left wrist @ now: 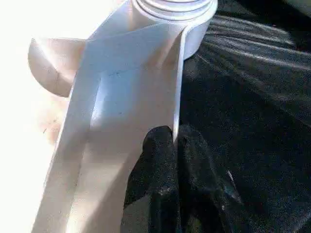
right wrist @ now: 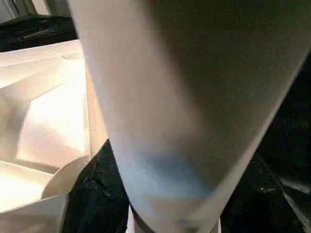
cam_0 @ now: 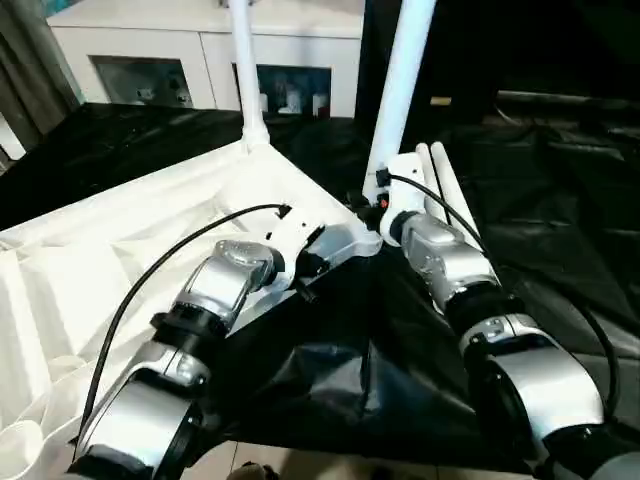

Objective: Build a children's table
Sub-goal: Pick table leg

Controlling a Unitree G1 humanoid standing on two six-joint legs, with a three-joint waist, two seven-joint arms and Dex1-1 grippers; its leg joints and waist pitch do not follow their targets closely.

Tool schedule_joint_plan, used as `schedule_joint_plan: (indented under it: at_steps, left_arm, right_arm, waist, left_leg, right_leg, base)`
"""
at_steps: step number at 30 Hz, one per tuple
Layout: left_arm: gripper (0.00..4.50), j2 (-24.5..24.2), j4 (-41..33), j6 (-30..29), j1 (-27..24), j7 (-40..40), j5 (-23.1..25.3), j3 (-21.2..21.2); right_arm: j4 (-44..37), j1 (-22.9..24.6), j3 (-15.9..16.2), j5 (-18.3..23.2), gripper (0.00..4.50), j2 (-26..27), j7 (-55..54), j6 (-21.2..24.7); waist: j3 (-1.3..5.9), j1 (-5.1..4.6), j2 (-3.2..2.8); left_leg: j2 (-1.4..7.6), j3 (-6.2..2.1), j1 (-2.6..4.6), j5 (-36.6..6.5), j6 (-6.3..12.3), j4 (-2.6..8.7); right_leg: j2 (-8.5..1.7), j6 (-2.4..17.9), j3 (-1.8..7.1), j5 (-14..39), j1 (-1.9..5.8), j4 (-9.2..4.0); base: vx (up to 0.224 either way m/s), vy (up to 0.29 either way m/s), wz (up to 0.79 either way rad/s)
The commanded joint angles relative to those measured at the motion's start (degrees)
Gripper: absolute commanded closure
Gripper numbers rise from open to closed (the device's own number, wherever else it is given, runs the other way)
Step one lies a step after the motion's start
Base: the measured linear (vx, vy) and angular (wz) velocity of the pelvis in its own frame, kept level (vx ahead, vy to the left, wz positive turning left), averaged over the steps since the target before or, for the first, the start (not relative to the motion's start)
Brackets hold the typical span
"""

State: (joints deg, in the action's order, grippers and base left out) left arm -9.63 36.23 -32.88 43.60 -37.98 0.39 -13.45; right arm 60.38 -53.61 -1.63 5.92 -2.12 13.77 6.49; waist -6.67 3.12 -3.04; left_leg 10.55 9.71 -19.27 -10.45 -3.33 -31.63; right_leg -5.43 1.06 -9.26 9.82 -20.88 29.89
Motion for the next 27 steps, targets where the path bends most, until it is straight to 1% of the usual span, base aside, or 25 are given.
schedule_joint_plan:
  at_steps: [1,2,3,4,5,6,7,8,9,10,11,12,13,14,15,17,18,19,20,21,22,24,25,26,27]
  left_arm:
    - [4.50,1.47,0.05,0.72,3.66,4.87,0.94,1.52]
    - [4.50,1.50,0.25,0.76,3.78,5.00,1.01,1.63]
    - [4.50,1.49,0.32,0.80,3.83,5.09,1.05,1.72]
    - [4.50,1.50,0.52,0.91,3.94,5.13,0.96,1.79]
    - [4.50,1.52,0.69,0.98,4.02,5.13,0.87,1.86]
    - [4.50,1.49,0.79,1.10,4.05,5.13,0.84,1.89]
    - [4.50,1.48,0.99,1.23,4.14,5.18,0.81,1.89]
    - [4.50,1.47,1.09,1.35,4.18,5.19,0.81,1.91]
    - [4.50,1.46,1.16,1.43,4.20,5.20,0.80,1.92]
    - [4.50,1.41,1.25,1.64,4.21,5.14,0.80,2.03]
    - [4.50,1.41,1.25,1.64,4.21,5.14,0.80,2.03]
    - [4.50,1.37,1.16,1.72,4.14,5.06,0.78,2.11]
    - [4.50,1.32,1.06,1.77,4.08,4.99,0.76,2.18]
    - [4.50,1.25,0.89,1.83,3.98,4.90,0.76,2.20]
    - [4.50,1.27,0.93,2.05,3.98,4.76,0.77,2.28]
    - [4.50,1.18,0.71,2.37,3.78,4.33,0.82,2.30]
    - [4.50,1.18,0.71,2.37,3.78,4.33,0.82,2.30]
    - [4.50,1.19,0.71,2.44,3.75,4.24,0.75,2.34]
    - [4.50,1.15,0.61,2.49,3.69,4.12,0.70,2.35]
    - [4.50,1.21,0.49,2.58,3.63,3.96,0.65,2.51]
    - [4.50,1.22,0.43,2.58,3.60,3.92,0.62,2.58]
    - [4.50,1.13,0.33,2.64,3.54,3.84,0.60,2.66]
    - [4.50,1.02,0.32,2.72,3.52,3.81,0.57,2.72]
    - [4.50,0.91,0.24,2.81,3.47,3.75,0.55,2.76]
    - [4.50,0.87,0.19,2.84,3.43,3.71,0.53,2.77]
  right_arm:
    - [7.43,3.64,2.00,0.70,2.60,5.99,3.08,4.02]
    - [7.77,3.43,1.86,0.68,2.60,6.14,3.51,3.42]
    - [7.90,3.28,1.94,0.45,2.60,6.25,3.65,2.79]
    - [8.04,3.10,1.65,-0.10,2.60,6.40,3.52,2.01]
    - [8.12,3.00,1.43,-0.27,2.60,6.45,3.53,1.69]
    - [8.18,2.91,1.29,-0.46,2.60,6.44,3.22,1.23]
    - [8.27,2.82,1.18,-0.62,2.60,6.42,2.97,0.90]
    - [8.36,2.72,1.09,-0.73,2.60,6.44,2.93,0.66]
    - [8.42,2.65,1.02,-0.80,2.60,6.46,2.89,0.49]
    - [8.68,2.33,0.47,-0.67,2.60,6.58,3.15,-0.04]
    - [8.68,2.33,0.47,-0.67,2.60,6.58,3.15,-0.04]
    - [8.77,2.20,0.39,-0.70,2.60,6.60,3.26,-0.17]
    - [8.83,2.12,0.39,-0.76,2.60,6.60,3.37,-0.25]
    - [8.79,2.10,0.48,-0.84,2.60,6.60,3.63,-0.36]
    - [8.85,2.06,0.37,-1.13,2.60,6.60,3.90,-0.59]
    - [9.04,1.96,0.43,-1.99,2.60,6.67,5.04,-1.30]
    - [9.04,1.96,0.43,-1.99,2.25,6.67,5.04,-1.30]
    - [9.04,1.92,0.34,-2.07,2.25,6.73,5.22,-1.35]
    - [9.00,1.88,0.36,-2.16,2.25,6.79,5.60,-1.41]
    - [9.14,1.72,0.28,-2.47,2.01,6.83,6.24,-1.61]
    - [9.17,1.68,0.30,-2.56,1.83,6.84,6.44,-1.64]
    - [9.18,1.59,0.36,-2.68,1.76,6.90,6.66,-1.72]
    - [9.19,1.44,0.35,-2.71,1.66,6.93,6.84,-1.75]
    - [9.20,1.28,0.22,-2.69,1.66,6.96,6.92,-1.81]
    - [9.20,1.22,0.12,-2.61,1.38,6.98,6.95,-1.80]
  waist:
    - [1.74,-1.09,-1.00]
    - [1.49,1.82,-2.50]
    - [1.87,4.50,-3.18]
    - [3.64,2.60,1.01]
    - [3.81,3.09,3.50]
    - [2.89,4.04,3.67]
    - [4.15,5.71,1.75]
    - [4.15,5.71,1.75]
    - [4.68,4.38,0.83]
    - [4.87,4.17,0.57]
    - [5.18,3.93,0.66]
    - [5.31,3.87,0.83]
    - [5.10,3.81,0.89]
    - [4.93,3.68,0.87]
    - [4.85,3.59,0.98]
    - [4.59,3.29,0.88]
    - [4.57,3.25,0.86]
    - [4.64,3.19,0.98]
    - [4.54,3.11,0.91]
    - [4.64,2.97,1.24]
    - [4.59,2.93,1.16]
    - [4.47,2.80,1.18]
    - [4.55,2.67,1.11]
    - [4.57,2.59,1.14]
    - [4.50,2.35,1.22]
  left_leg:
    - [2.91,-2.34,2.06,-40.56,-0.93,4.10]
    - [6.86,-1.84,-6.16,-52.59,-2.79,12.16]
    - [5.44,1.64,-6.41,-54.53,-4.30,12.53]
    - [3.66,2.03,0.72,-41.29,-1.45,8.84]
    - [1.67,0.81,4.37,-31.52,-2.80,3.57]
    - [0.41,-0.46,1.96,-12.48,1.79,-2.80]
    - [1.72,-2.51,-2.94,1.24,1.89,1.70]
    - [1.72,-2.51,-2.94,1.24,1.89,1.70]
    - [2.68,-2.50,-2.31,-2.03,1.69,2.90]
    - [2.71,-2.40,-2.35,-4.05,1.53,2.87]
    - [2.63,-2.07,-1.92,-6.49,1.42,2.70]
    - [2.57,-1.95,-1.91,-6.57,1.69,2.67]
    - [2.38,-1.83,-2.14,-6.89,2.22,2.82]
    - [2.36,-1.70,-2.10,-8.20,2.45,2.95]
    - [2.42,-1.68,-2.01,-9.21,2.41,3.09]
    - [2.56,-1.58,-1.80,-13.02,1.70,3.48]
    - [2.63,-1.55,-1.72,-13.51,1.55,3.54]
    - [2.75,-1.53,-1.66,-13.74,1.37,3.65]
    - [2.80,-1.47,-1.69,-14.02,1.23,3.75]
    - [2.75,-1.44,-1.90,-13.66,1.37,3.79]
    - [2.78,-1.50,-1.99,-13.35,1.33,3.90]
    - [2.73,-1.33,-1.86,-13.83,1.53,3.83]
    - [2.79,-1.37,-1.93,-14.25,1.35,3.93]
    - [2.83,-1.47,-2.01,-14.11,1.21,3.99]
    - [2.81,-1.43,-2.06,-13.64,1.20,4.02]
  right_leg:
    - [-3.28,-3.02,-1.55,43.22,0.87,-6.58]
    - [-1.01,1.38,2.10,24.54,7.03,11.05]
    - [0.56,3.46,1.22,16.50,5.38,10.48]
    - [-0.88,2.96,7.39,23.73,1.04,8.59]
    - [-4.49,1.34,8.86,39.75,-2.96,0.81]
    - [-9.28,2.43,11.60,56.97,-2.23,-4.83]
    - [-6.51,4.78,8.77,36.46,2.23,-0.57]
    - [-6.51,4.78,8.77,36.46,2.23,-0.57]
    - [-3.28,8.34,7.34,15.59,0.98,1.78]
    - [-3.08,9.49,7.40,11.86,0.98,1.98]
    - [-3.21,11.48,7.56,6.98,1.17,2.06]
    - [-3.32,12.35,7.56,4.97,1.42,2.09]
    - [-3.22,13.03,7.34,3.73,1.61,2.01]
    - [-3.33,13.08,7.31,5.34,1.62,1.66]
    - [-3.37,12.97,7.32,6.91,1.55,1.44]
    - [-3.66,11.88,7.40,13.78,1.41,0.69]
    - [-3.71,11.61,7.46,14.86,1.32,0.55]
    - [-3.73,11.28,7.51,15.75,1.29,0.48]
    - [-3.75,11.07,7.55,16.10,1.21,0.36]
    - [-3.82,10.82,7.51,16.06,1.45,0.37]
    - [-3.89,10.59,7.46,16.31,1.53,0.35]
    - [-3.90,10.42,7.57,17.20,1.25,0.06]
    - [-3.94,10.13,7.56,18.16,1.28,0.04]
    - [-4.00,9.95,7.53,18.22,1.29,0.09]
    - [-3.86,10.05,7.50,17.79,1.30,0.06]
  base:
    - [0.000,0.000,0.00]
    - [0.000,0.000,0.00]
    - [0.000,0.000,0.00]
    - [0.073,-0.140,0.24]
    - [0.073,-0.140,0.24]
    - [0.118,-0.155,-0.04]
    - [0.102,-0.050,-0.33]
    - [0.102,-0.050,-0.33]
    - [0.106,-0.004,-0.24]
    - [0.054,0.008,-0.07]
    - [0.054,0.008,-0.07]
    - [0.000,0.000,0.00]
    - [0.000,0.000,0.00]
    - [0.000,0.000,0.00]
    - [0.000,0.000,0.00]
    - [0.000,0.000,0.00]
    - [0.000,0.000,0.00]
    - [0.000,0.000,0.00]
    - [0.000,0.000,0.00]
    - [0.000,0.000,0.00]
    - [0.000,0.000,0.00]
    - [0.000,0.000,0.00]
    - [0.000,0.000,0.00]
    - [0.000,0.000,0.00]
    - [0.000,0.000,0.00]
